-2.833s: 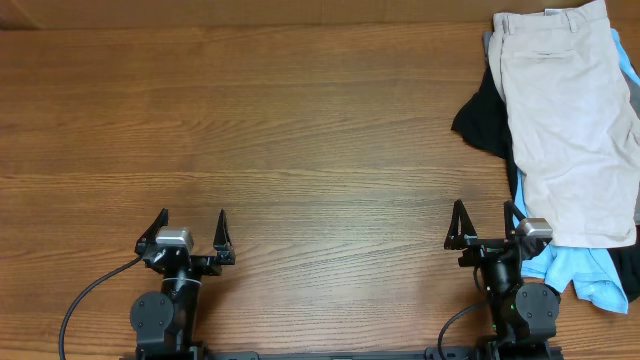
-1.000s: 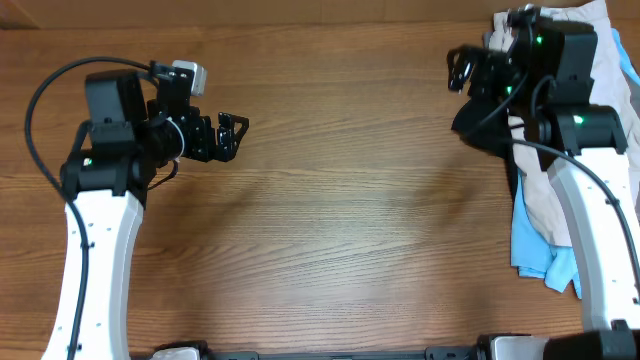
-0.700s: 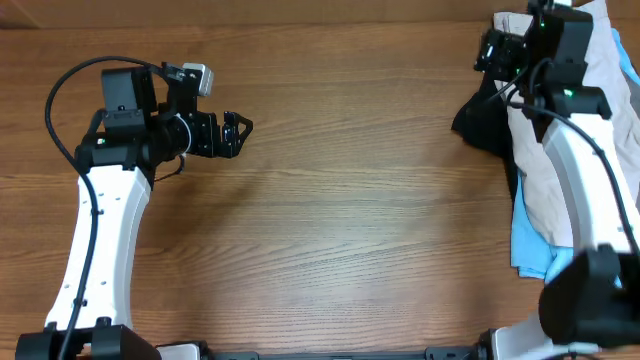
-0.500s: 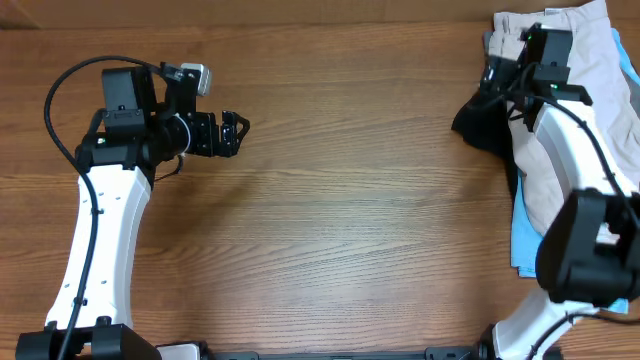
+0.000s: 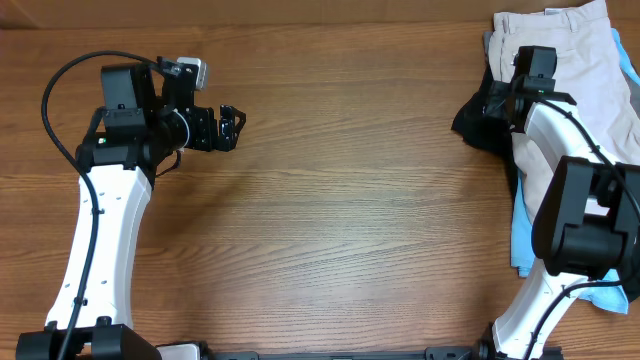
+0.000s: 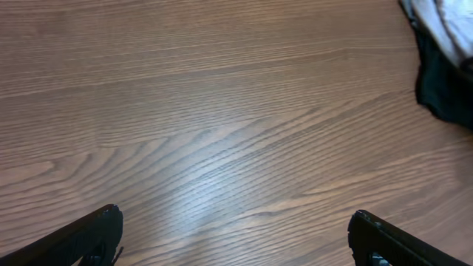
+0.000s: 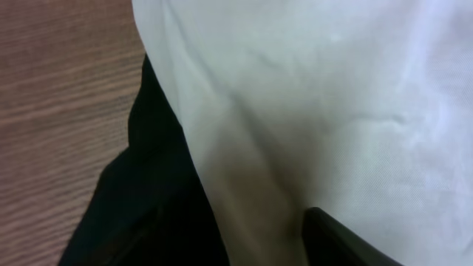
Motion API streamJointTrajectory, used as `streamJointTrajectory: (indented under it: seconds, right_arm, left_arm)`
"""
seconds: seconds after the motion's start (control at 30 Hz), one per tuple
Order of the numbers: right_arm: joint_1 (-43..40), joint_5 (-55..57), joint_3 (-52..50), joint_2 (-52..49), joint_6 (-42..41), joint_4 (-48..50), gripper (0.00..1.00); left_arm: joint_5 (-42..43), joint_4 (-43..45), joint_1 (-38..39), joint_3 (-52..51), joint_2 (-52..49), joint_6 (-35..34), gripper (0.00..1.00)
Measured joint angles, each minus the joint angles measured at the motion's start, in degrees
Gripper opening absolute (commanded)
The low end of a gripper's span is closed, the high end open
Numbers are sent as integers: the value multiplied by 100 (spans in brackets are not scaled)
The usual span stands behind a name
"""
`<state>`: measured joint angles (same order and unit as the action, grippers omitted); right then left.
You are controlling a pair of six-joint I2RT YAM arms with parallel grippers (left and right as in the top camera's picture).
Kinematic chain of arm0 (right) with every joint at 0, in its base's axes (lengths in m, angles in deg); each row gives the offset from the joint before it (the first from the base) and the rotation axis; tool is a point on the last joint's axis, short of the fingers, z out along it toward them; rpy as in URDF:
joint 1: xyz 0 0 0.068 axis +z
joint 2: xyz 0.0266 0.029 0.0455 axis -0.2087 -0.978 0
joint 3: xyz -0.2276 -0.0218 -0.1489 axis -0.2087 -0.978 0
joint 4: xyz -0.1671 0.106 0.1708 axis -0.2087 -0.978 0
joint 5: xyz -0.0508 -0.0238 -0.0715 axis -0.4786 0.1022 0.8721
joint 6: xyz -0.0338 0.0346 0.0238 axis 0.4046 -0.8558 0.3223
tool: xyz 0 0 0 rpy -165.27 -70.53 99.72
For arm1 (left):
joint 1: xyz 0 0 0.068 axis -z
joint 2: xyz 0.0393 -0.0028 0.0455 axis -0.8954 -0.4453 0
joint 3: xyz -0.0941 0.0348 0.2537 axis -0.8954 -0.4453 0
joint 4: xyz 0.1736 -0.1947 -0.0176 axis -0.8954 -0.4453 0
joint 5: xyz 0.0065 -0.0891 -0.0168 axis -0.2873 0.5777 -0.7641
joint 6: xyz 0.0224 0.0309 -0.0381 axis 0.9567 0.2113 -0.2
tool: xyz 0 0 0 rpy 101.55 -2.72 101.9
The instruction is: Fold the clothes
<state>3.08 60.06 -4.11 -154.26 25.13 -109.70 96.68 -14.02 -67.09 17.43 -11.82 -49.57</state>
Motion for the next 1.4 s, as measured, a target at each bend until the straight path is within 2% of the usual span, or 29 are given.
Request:
streamJointTrajectory:
  seconds: [0.1,0.13,0.23,0.3,0.5,0.77,0.97,1.17,1.4]
  right_arm:
    - [-9,31,0,-11,13,-2,51]
    - [-17,50,0,-11,13,-11,45]
    - [-70,170,0,-11,9,-61,34]
    - [-118,245,0,-11,2,-83,18]
    - [-210,317,0,-11,-4,-105,4]
    - [-168,140,409,94,-7,-772,4]
    - [-26,-291,1110,914,-4,-1694,4]
    - [435,-737,2151,1655,44,-3042,4]
    - [1403,-1349,2879,1705,107,-4336,4]
  left_arm:
    - [-146,4,61,0,0,0,100]
    - [-192,7,90,0,0,0,100]
    - [-293,26,120,0,0,0,100]
    - [-332,46,129,0,0,0,100]
    - [-398,146,131,0,0,0,100]
    - [-400,400,131,0,0,0,100]
    - [-400,564,131,0,-2,0,100]
    - [-391,632,131,9,-2,0,100]
    - [-328,144,131,457,-13,-111,100]
